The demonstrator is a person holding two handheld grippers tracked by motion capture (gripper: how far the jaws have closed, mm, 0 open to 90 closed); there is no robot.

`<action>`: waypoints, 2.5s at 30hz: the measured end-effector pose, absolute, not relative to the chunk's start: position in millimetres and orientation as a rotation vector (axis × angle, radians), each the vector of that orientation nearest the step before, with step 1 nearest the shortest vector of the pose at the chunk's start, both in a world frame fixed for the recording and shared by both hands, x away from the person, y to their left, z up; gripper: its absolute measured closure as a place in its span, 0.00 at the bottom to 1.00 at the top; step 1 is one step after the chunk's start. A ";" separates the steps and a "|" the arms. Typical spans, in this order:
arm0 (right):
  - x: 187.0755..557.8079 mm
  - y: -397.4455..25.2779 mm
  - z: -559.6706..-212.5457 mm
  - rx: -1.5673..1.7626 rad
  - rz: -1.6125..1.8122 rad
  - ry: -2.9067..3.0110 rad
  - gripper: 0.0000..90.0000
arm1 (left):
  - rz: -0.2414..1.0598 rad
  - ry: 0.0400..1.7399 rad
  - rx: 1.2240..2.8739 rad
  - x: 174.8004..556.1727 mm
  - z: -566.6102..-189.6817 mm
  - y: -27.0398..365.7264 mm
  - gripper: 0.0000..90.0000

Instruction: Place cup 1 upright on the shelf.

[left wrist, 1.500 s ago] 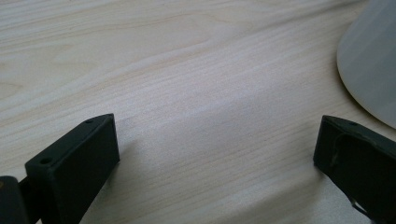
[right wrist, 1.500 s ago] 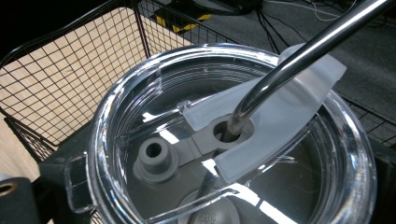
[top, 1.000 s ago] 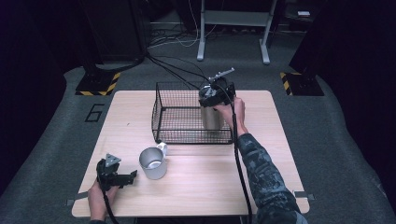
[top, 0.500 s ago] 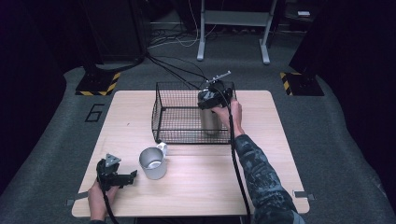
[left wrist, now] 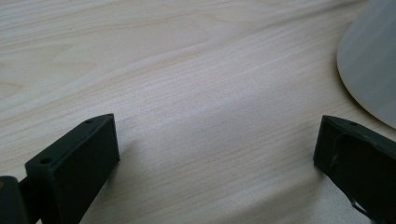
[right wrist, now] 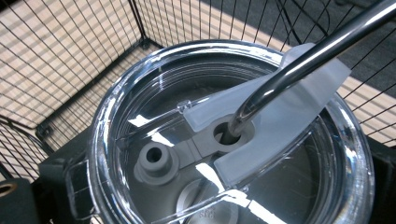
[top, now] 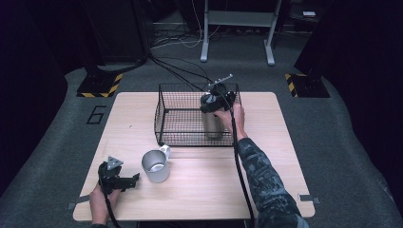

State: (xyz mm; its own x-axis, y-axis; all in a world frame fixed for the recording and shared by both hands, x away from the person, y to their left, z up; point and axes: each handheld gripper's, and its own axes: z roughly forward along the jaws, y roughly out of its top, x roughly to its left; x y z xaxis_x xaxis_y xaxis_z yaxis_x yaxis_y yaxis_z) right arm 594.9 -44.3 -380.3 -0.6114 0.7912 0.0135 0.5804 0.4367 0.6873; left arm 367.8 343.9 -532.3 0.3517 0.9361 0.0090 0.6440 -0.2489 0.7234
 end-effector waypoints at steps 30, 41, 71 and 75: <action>580.9 -59.6 -373.8 1.152 0.904 2.450 0.00 | 0.595 1.372 1.988 367.8 -532.2 343.8 0.00; 566.5 -74.9 -357.4 1.142 0.920 2.442 0.00 | 0.595 1.372 1.987 367.8 -532.2 343.8 0.00; 454.5 -130.0 -356.1 0.945 1.051 2.406 0.00 | 0.597 1.375 1.978 367.9 -532.5 343.4 0.00; 442.1 -139.7 -368.9 0.956 1.054 2.409 0.00 | 0.596 1.376 1.978 367.8 -532.5 343.3 0.00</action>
